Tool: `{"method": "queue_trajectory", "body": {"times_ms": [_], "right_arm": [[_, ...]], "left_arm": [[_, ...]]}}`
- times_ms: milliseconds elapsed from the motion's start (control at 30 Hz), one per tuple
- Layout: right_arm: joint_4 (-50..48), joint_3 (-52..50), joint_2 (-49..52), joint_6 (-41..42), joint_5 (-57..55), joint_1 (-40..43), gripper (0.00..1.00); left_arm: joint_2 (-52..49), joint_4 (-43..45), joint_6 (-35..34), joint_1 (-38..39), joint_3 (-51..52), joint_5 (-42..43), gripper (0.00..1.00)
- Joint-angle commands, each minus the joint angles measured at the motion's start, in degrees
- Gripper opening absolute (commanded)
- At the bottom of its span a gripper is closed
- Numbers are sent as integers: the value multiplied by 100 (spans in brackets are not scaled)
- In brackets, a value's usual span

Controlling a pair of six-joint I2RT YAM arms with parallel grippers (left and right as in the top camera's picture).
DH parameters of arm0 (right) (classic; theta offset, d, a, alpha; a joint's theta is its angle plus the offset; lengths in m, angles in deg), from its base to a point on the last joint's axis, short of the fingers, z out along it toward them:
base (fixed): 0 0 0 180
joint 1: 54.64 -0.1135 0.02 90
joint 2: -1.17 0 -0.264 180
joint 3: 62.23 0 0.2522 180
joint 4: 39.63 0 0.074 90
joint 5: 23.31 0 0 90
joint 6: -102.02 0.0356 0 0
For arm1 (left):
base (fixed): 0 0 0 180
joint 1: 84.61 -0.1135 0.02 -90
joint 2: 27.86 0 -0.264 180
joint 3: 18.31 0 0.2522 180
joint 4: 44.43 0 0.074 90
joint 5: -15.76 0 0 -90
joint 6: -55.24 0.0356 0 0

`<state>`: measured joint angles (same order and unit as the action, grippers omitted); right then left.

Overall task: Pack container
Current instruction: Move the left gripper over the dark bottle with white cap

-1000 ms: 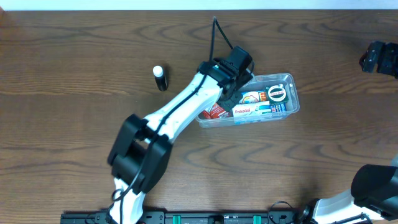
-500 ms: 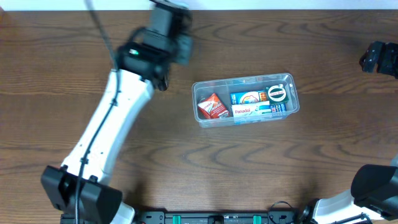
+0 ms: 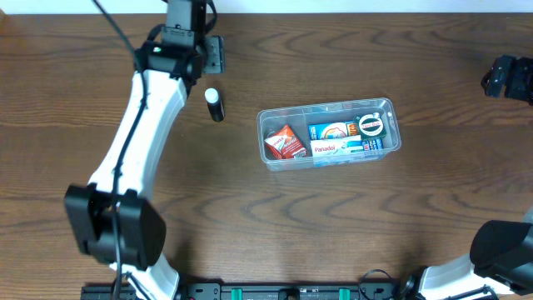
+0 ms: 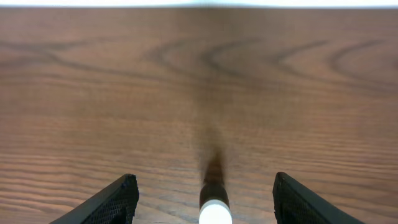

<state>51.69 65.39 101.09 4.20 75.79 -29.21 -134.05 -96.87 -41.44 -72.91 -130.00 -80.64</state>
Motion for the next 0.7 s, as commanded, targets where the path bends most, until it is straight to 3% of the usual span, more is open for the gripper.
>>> {"method": "queue_trajectory", "body": {"times_ms": [0,200,500,667], "right_arm": [[7,79,-37,2,15,26,99],[7,79,-37,2,15,28,99],[7,79,-37,2,13,26,99],[7,79,-37,2,15,26,99]], "left_arm": [[-289,0,-293,-28,-55,-11,71],[-634,-188,-857,-28,-55,-9,70],[-1058,-286,-870,-28,-44,-7,71],[-1117,-459,-870,-28,-44,-7,61]]}}
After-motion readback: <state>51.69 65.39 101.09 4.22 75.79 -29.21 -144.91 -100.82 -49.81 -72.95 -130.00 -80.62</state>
